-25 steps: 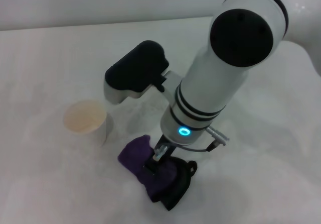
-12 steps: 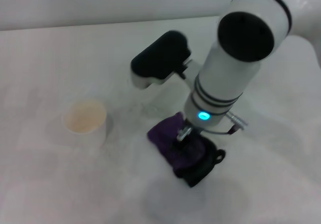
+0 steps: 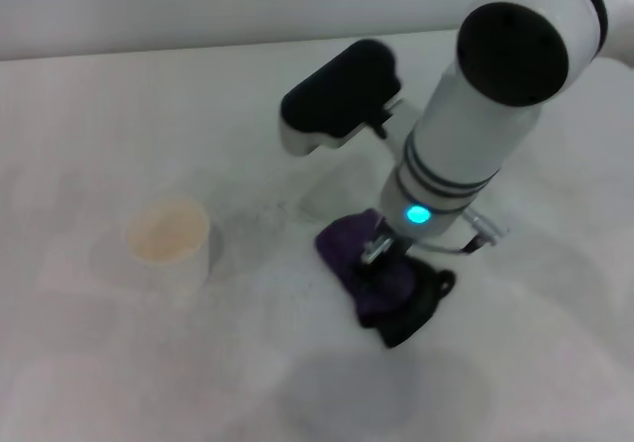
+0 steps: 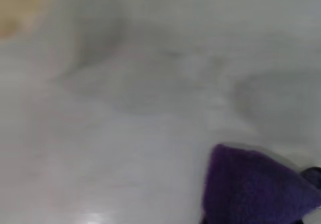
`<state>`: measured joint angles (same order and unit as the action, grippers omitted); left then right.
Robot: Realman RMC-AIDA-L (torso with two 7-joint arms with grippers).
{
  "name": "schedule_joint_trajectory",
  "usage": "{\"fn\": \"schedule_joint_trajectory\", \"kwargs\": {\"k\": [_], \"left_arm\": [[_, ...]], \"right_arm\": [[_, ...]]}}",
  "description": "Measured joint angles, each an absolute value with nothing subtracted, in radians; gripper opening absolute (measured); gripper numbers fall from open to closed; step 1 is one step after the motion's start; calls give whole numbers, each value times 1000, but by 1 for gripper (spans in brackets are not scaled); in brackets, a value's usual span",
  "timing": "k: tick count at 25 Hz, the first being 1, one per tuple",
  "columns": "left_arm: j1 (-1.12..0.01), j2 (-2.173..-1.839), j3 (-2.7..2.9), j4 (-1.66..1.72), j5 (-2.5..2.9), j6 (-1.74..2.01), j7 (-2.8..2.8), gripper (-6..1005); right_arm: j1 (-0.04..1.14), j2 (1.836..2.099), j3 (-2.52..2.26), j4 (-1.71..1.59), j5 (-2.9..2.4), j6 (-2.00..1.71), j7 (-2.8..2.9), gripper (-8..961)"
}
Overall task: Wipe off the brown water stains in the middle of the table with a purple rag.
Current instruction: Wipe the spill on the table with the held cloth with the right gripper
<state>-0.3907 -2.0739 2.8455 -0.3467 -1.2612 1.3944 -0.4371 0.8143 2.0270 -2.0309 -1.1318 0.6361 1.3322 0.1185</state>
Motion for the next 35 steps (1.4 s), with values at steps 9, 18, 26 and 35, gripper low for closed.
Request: {"fn": "schedule_joint_trajectory", "kwargs": {"k": [9, 18, 26, 35], "left_arm": [[-398, -2072, 2845, -344, -1263, 1395, -437, 893], [-394, -2072, 2845, -346, -1263, 1390, -437, 893], [-397, -2071, 2845, -349, -1262, 1388, -437, 893], [-404, -2069, 2845, -351, -1262, 1384, -437, 893]], "right_arm": [[860, 2028, -2116, -1130, 937, 1236, -2, 90], [838, 2023, -2088, -1060, 844, 1227, 28, 88], [685, 2018, -1866, -1243, 570, 1409, 41, 87], [595, 2012, -1626, -1255, 404, 1500, -44, 85]]}}
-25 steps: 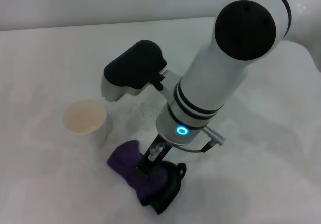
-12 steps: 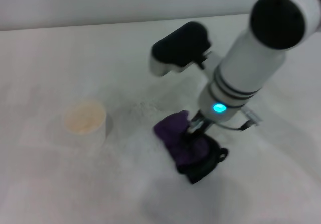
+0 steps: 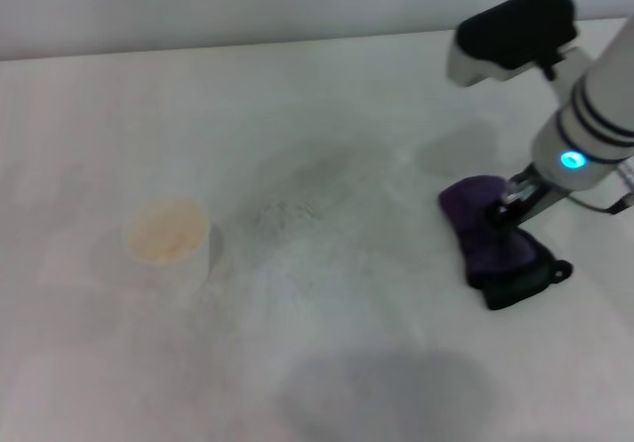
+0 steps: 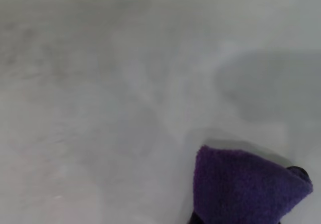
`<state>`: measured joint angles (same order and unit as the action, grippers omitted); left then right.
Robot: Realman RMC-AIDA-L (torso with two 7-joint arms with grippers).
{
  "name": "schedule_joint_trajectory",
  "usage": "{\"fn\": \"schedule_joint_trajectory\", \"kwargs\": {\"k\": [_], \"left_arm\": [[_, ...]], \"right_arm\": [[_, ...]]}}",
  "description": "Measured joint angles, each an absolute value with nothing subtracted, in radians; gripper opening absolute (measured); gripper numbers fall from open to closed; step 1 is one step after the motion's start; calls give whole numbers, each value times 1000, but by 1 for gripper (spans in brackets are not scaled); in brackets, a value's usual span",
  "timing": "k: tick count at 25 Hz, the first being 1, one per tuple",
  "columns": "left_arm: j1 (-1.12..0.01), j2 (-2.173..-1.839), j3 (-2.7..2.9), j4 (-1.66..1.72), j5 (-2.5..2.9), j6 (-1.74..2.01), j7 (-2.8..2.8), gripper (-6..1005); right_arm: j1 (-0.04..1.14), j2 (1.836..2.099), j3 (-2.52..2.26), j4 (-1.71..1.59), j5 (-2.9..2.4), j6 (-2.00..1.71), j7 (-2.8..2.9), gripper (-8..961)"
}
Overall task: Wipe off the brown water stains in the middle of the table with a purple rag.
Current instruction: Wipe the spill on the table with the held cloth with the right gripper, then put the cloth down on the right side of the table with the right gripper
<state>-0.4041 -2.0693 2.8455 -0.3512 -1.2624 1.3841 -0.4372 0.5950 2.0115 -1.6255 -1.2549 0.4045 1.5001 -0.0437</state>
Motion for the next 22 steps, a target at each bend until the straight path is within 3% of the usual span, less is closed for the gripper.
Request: {"fn": "schedule_joint_trajectory", "kwargs": {"k": [22], "left_arm": [[-405, -2069, 2844, -353, -1262, 1384, -436, 893]], "right_arm": [[575, 2014, -1462, -1153, 310, 1478, -178, 82]]}}
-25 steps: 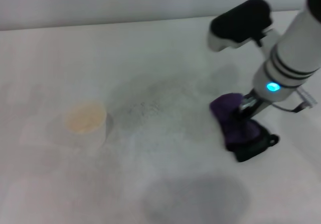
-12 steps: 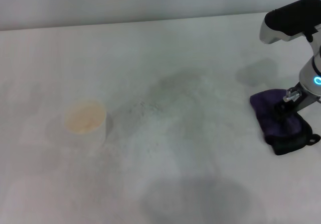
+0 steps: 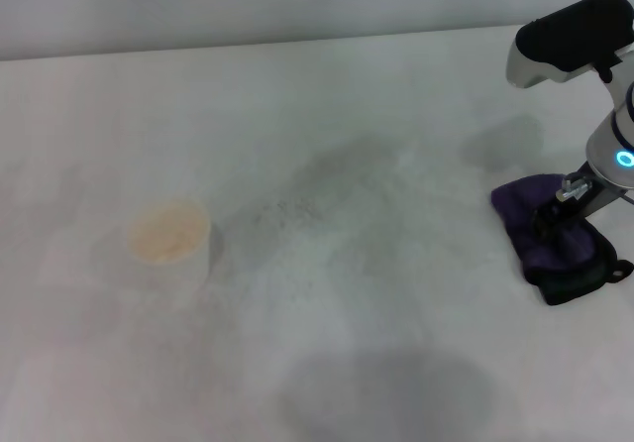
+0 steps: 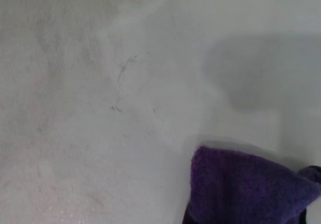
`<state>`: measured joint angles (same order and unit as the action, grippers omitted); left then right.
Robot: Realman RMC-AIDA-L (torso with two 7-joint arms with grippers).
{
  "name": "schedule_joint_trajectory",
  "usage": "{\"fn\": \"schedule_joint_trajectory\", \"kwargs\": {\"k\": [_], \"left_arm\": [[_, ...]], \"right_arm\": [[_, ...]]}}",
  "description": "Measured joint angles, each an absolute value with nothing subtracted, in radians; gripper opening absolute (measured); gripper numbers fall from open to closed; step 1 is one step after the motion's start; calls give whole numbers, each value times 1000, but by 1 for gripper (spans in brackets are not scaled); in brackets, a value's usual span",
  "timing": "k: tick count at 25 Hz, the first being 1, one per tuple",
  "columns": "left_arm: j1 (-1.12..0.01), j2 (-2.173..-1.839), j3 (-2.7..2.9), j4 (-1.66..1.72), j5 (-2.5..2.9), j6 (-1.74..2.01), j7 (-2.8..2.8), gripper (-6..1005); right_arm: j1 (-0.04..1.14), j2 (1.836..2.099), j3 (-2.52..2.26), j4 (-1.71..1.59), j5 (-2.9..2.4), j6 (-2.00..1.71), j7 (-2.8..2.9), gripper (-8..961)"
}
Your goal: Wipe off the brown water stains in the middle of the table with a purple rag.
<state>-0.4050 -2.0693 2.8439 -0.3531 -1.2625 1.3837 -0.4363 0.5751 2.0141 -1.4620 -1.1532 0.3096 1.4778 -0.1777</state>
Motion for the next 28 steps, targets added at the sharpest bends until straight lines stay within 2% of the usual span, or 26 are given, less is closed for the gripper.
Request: {"fn": "schedule_joint_trajectory", "kwargs": {"k": [5, 15, 28], "left_arm": [[-405, -2069, 2844, -353, -1262, 1384, -436, 893], [-405, -2068, 2846, -354, -1240, 1384, -431, 893], [-418, -2073, 2845, -338, -1236, 1384, -425, 893]], "right_arm": [[566, 2014, -1458, -1187, 310, 1480, -178, 282], [500, 2011, -1276, -1327, 311, 1358, -267, 323], [428, 2009, -997, -1214, 622, 965, -719, 323]]}}
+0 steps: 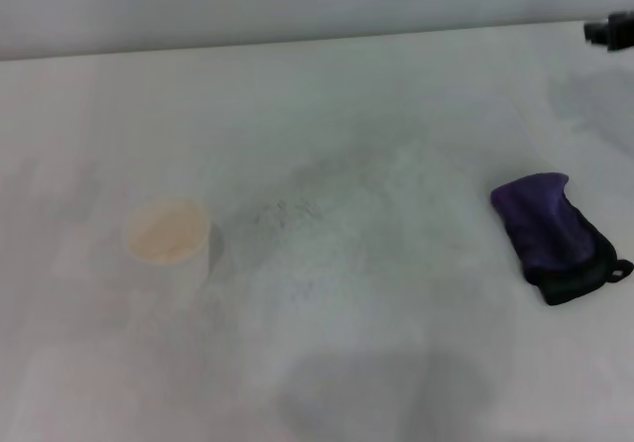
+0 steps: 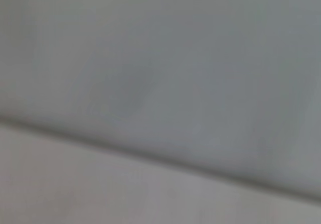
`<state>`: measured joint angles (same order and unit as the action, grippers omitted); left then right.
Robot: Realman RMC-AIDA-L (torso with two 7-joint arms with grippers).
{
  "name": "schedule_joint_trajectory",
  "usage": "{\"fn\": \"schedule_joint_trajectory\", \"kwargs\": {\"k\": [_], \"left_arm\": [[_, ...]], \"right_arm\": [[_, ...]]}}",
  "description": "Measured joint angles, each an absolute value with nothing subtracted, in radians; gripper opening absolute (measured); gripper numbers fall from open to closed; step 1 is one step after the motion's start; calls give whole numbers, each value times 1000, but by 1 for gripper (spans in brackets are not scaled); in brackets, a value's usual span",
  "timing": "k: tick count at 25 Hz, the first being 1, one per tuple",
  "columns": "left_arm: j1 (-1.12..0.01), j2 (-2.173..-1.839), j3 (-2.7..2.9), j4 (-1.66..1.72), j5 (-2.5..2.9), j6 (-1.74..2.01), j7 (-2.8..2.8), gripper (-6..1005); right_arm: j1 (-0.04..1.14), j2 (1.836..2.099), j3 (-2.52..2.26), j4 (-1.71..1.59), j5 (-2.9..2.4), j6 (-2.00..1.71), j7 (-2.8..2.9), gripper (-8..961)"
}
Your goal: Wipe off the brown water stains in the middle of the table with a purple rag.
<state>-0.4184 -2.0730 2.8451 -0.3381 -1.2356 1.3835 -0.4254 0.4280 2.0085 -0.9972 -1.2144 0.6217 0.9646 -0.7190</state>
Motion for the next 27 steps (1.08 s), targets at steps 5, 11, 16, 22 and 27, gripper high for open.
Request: {"fn": "schedule_joint_trajectory", "kwargs": {"k": [5, 11, 16, 22, 27], "left_arm": [[-418, -2075, 2844, -304, -1272, 1385, -415, 893], [-419, -2074, 2844, -245, -1361, 1385, -374, 893], [-418, -2075, 2844, -171, -1423, 1382, -281, 893], [-396, -2079, 2844, -58, -1529, 1380, -109, 893], [-379, -2080, 2844, -4, -1576, 1377, -58, 893]], "right_arm": [[377, 2007, -852, -1093, 1071, 869, -1152, 323], [357, 2005, -684, -879, 1495, 875, -1661, 323], [357, 2004, -604, -748, 1637, 901, -1966, 324], [354, 2004, -472, -514, 1908, 1091, -2389, 326], [353, 2004, -403, -403, 2009, 1176, -2594, 332]]}}
